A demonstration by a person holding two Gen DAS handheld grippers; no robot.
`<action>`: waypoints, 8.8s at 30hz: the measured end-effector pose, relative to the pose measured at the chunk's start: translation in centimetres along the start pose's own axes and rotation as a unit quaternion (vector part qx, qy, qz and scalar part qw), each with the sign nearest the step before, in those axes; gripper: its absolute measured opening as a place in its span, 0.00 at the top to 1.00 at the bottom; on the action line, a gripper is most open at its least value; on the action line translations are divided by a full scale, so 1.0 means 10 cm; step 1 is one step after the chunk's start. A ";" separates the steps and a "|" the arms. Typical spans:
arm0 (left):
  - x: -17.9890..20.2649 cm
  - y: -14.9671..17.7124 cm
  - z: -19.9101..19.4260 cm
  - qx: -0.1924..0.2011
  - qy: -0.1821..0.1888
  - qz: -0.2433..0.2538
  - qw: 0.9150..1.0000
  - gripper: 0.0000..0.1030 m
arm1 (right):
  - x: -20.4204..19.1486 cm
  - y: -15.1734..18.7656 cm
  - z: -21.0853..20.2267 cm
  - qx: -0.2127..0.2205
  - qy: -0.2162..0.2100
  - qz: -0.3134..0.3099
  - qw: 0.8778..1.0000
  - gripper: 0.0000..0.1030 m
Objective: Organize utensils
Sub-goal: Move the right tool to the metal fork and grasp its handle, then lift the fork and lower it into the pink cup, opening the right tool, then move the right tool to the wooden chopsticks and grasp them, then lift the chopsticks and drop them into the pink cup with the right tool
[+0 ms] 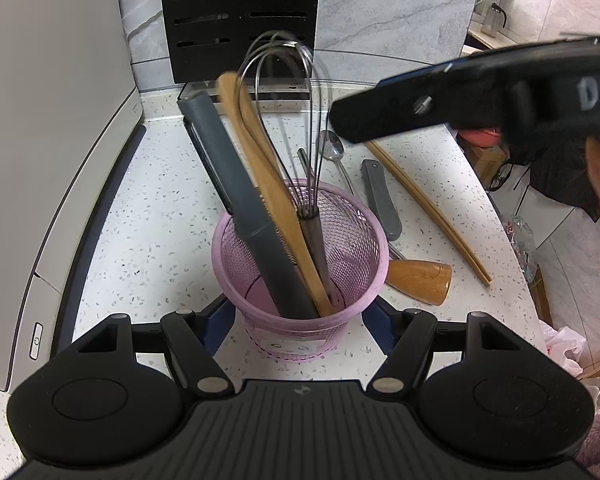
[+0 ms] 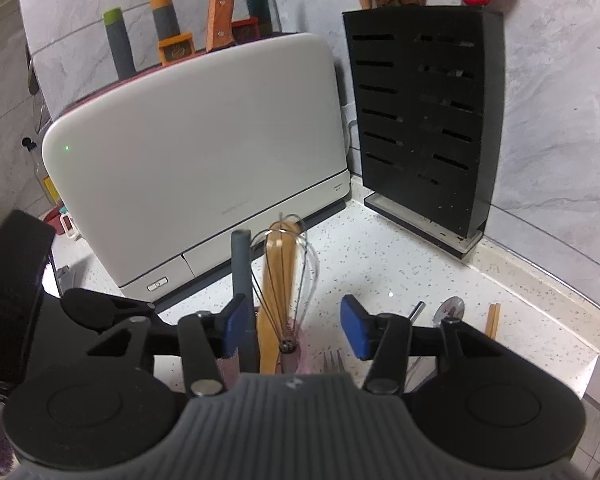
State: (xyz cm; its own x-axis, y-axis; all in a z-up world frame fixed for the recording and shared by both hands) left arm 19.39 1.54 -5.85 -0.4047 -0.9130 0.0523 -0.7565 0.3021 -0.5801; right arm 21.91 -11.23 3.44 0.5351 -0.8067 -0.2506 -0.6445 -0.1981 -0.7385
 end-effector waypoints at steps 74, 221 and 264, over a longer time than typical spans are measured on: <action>-0.05 0.03 0.00 -0.008 0.004 -0.007 1.000 0.24 | 0.28 0.55 0.48 -0.150 0.043 -0.027 0.987 0.99; -0.04 -0.01 0.10 -0.006 0.011 -0.006 1.000 0.25 | 1.50 0.32 1.17 -0.242 0.198 0.098 0.945 0.86; -0.03 -0.03 0.11 -0.005 0.010 -0.003 1.000 0.25 | 0.02 -0.77 -0.66 0.098 0.085 -0.048 0.990 0.93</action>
State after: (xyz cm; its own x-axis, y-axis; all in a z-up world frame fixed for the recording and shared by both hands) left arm 20.33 1.45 -6.62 -0.4107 -0.9090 0.0712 -0.7638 0.3004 -0.5713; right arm 23.38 -13.50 13.22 0.4794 -0.8743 -0.0764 -0.4673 -0.1806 -0.8655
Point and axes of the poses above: each gripper's, at about its wrist camera, not at the fingertips, and z roughly the way its jaws point, x to its right, y to its underside, the point moved 4 cm from there along z, roughly the way its jaws point, and after that the axes turned 2 degrees about -z, right-handed, at the moved point
